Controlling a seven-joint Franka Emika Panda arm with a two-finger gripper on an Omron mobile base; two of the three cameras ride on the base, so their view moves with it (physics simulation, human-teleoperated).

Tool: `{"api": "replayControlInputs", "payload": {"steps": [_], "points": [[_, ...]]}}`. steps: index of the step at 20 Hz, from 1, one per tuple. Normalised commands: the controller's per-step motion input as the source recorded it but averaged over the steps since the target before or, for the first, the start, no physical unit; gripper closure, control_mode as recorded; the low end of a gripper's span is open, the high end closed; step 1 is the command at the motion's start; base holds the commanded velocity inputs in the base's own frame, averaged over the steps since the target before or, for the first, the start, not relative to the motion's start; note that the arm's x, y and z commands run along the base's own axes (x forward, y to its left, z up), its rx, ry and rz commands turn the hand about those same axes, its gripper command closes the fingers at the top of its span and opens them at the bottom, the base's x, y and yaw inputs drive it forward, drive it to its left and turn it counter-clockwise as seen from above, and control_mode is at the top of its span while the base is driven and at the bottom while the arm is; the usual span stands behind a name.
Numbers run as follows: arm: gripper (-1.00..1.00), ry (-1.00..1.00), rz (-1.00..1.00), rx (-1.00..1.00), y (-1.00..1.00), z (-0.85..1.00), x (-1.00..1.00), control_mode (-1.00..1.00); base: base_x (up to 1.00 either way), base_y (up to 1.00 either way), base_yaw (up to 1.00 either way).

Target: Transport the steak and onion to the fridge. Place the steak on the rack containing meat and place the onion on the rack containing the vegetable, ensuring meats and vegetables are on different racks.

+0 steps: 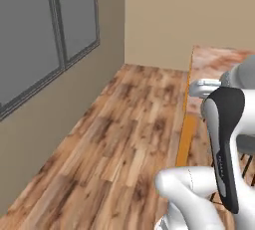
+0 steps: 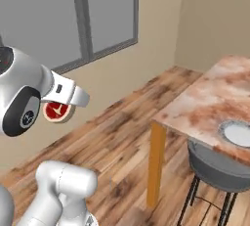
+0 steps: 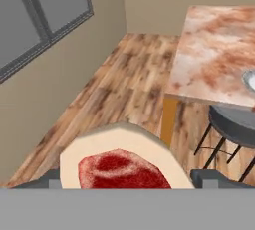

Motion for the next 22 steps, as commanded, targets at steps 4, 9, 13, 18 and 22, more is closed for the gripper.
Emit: {"api": "replayControlInputs", "payload": {"steps": [4,9,13,18,22], "points": [[1.00,0.00,0.00,0.00,0.00,0.00,0.00,1.00,0.00,0.00,1.00],[1.00,0.00,0.00,0.00,0.00,0.00,0.00,1.00,0.00,0.00,1.00],[1.00,0.00,0.00,0.00,0.00,0.00,0.00,1.00,0.00,0.00,1.00],[1.00,0.00,0.00,0.00,0.00,0.00,0.00,1.00,0.00,0.00,1.00],[1.00,0.00,0.00,0.00,0.00,0.00,0.00,1.00,0.00,0.00,1.00]]}}
